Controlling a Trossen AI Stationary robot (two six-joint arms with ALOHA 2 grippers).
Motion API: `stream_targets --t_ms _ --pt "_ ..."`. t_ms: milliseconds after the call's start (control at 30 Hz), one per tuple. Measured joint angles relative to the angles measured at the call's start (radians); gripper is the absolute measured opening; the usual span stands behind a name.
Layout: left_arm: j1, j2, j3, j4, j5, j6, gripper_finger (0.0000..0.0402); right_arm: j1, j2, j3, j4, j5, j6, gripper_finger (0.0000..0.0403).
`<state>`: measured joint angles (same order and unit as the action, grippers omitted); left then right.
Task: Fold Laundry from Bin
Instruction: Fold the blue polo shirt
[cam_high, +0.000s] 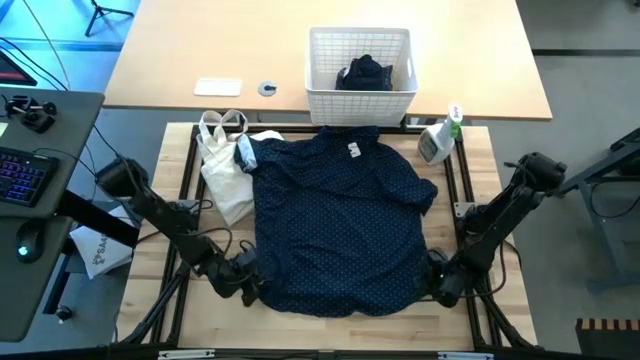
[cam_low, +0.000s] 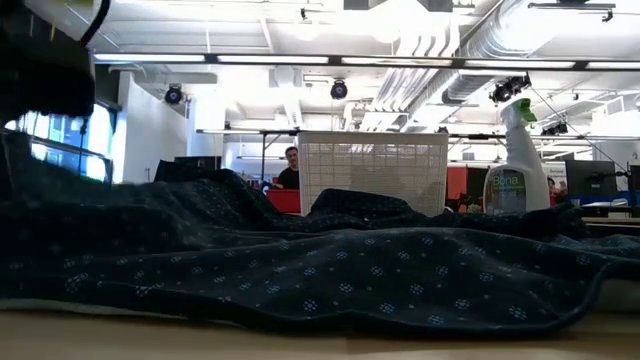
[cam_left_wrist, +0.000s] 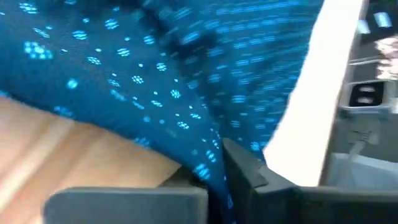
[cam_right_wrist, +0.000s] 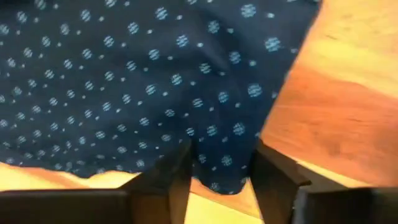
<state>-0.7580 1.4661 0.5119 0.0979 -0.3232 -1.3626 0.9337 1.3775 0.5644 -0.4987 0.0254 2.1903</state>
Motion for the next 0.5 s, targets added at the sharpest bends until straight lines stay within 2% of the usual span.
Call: stream_targets --t_ms 100,233,367,500 --pt "0.005 -0.027 0.05 0.01 0.002 0.05 0.001 0.001 0.001 0.001 0.033 0.017 -0.004 0.0095" --pt "0.014 -0.099 0.133 0.0 -0.001 0.135 0.0004 0.004 -0.064 0.094 -0.059 0.041 -0.097 0.0016" --pt "0.019 -0.194 0.207 -0.037 -0.039 0.176 0.0002 0.023 -0.137 0.197 -0.184 0.02 -0.142 0.0019" --pt "0.019 -0.305 0.242 -0.094 -0.073 0.211 0.0001 0.044 -0.21 0.313 -0.257 0.075 -0.149 0.0008"
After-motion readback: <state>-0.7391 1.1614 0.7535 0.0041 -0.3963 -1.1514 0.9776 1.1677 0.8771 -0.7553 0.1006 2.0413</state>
